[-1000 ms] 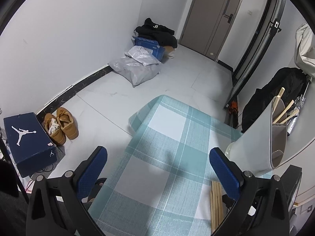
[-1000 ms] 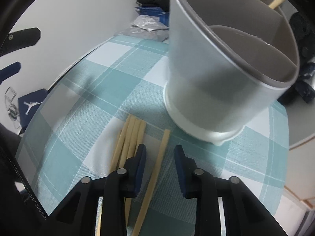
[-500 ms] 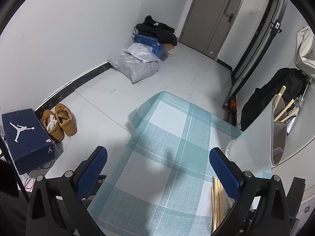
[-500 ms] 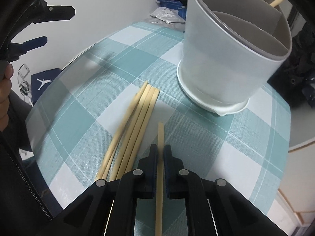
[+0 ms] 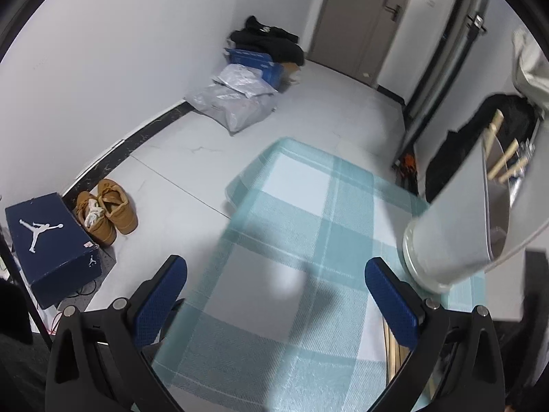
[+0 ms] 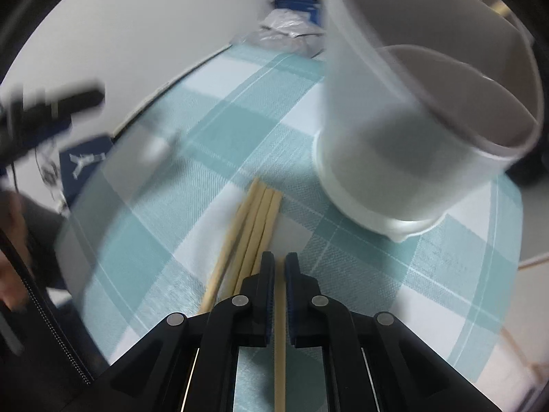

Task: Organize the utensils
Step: 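Lift the chopstick with the right gripper while the left gripper grasps another chopstick, then carry both chopsticks above the utensil holder and lower them into it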

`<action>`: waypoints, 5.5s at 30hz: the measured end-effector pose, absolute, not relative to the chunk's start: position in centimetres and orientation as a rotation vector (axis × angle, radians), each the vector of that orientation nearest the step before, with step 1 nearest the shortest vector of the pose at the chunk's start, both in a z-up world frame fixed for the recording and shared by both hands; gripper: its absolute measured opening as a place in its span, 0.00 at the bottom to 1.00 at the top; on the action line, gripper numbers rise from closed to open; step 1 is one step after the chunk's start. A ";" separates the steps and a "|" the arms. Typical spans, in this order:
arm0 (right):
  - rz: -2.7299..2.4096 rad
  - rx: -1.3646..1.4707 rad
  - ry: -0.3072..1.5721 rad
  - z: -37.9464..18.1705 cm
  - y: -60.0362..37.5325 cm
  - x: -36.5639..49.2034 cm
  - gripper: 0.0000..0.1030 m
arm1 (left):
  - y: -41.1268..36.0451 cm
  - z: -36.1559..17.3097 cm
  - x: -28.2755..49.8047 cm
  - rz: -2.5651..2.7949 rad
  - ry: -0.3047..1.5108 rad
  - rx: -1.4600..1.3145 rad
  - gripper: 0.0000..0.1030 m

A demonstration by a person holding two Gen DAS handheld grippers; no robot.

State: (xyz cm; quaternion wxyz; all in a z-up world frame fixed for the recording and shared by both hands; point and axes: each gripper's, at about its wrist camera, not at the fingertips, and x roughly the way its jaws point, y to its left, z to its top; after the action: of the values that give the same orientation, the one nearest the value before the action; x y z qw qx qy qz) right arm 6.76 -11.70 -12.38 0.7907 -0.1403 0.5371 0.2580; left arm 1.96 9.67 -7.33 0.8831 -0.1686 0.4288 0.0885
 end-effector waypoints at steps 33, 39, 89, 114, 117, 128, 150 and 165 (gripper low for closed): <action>0.492 0.552 0.908 -7.3 -26.8 5.2 0.06 | 1.4 -11.7 1.1 -0.058 1.249 -0.052 0.98; 0.448 0.523 0.899 -6.7 -27.4 4.6 0.06 | 1.4 -11.8 2.2 -0.031 1.253 -0.052 0.89; 0.463 0.310 0.674 -2.5 -24.0 1.1 0.06 | 2.0 -2.7 3.7 -0.034 0.990 -0.241 0.01; 0.385 0.135 0.567 -0.1 -20.8 -1.6 0.05 | 1.1 2.2 -1.9 -0.160 0.705 -0.155 0.00; 0.386 0.142 0.569 0.0 -20.7 -1.1 0.05 | 1.2 2.4 -1.8 -0.171 0.707 -0.166 0.00; 0.380 0.182 0.574 0.7 -21.7 1.2 0.05 | -0.9 4.3 -0.6 -0.254 0.715 -0.142 0.00; 0.395 0.191 0.430 13.7 -24.0 8.4 0.05 | -1.8 14.8 6.7 -0.419 0.638 -0.229 0.00; 0.415 0.206 0.343 16.2 -22.4 15.3 0.05 | 0.4 15.6 11.9 -0.356 0.620 -0.188 0.00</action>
State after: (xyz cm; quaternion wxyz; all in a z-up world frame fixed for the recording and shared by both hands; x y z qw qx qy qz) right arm 15.34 -22.42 16.16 0.9588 0.1015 0.1690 0.2046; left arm 11.95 0.37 15.61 0.9324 -0.0919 0.3031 -0.1739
